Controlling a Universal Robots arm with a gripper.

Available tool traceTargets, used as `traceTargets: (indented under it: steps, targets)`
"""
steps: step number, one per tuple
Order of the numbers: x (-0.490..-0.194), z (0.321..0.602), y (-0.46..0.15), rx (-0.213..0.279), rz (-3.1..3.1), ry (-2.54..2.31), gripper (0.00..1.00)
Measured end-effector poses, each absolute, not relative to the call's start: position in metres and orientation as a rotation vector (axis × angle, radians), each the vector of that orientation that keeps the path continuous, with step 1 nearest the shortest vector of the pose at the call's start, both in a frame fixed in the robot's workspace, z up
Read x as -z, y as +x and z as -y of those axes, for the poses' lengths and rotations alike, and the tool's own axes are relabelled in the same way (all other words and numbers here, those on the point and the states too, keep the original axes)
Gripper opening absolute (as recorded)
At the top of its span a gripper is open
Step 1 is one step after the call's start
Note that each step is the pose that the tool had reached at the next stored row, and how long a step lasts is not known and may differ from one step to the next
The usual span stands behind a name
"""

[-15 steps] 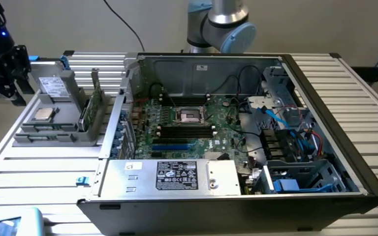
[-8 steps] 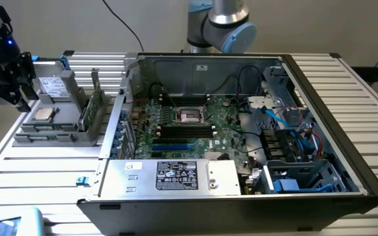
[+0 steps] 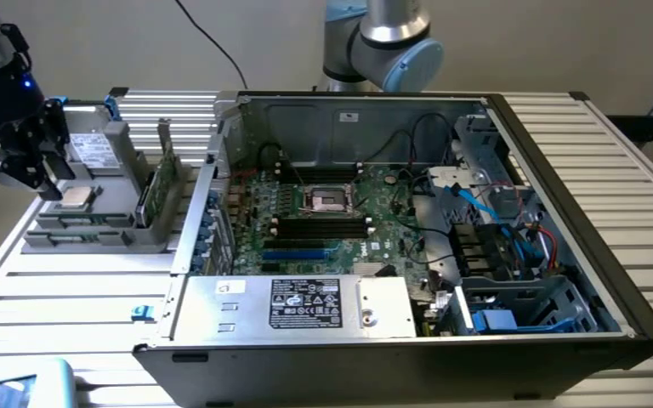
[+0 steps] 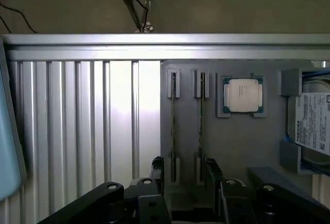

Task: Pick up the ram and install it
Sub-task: 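Pick up the ram and move it above insertion slot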

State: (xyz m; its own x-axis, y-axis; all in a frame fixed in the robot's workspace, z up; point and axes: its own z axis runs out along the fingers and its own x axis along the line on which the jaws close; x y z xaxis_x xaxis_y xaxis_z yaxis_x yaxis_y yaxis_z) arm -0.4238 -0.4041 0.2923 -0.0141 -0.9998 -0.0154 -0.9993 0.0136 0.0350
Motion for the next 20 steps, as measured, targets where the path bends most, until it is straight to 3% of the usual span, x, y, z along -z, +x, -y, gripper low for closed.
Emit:
traceTargets:
  steps: [20]
  targets:
    - [-0.257, 0.409, -0.424, 0.042, 2.240, 2.196, 0.45]
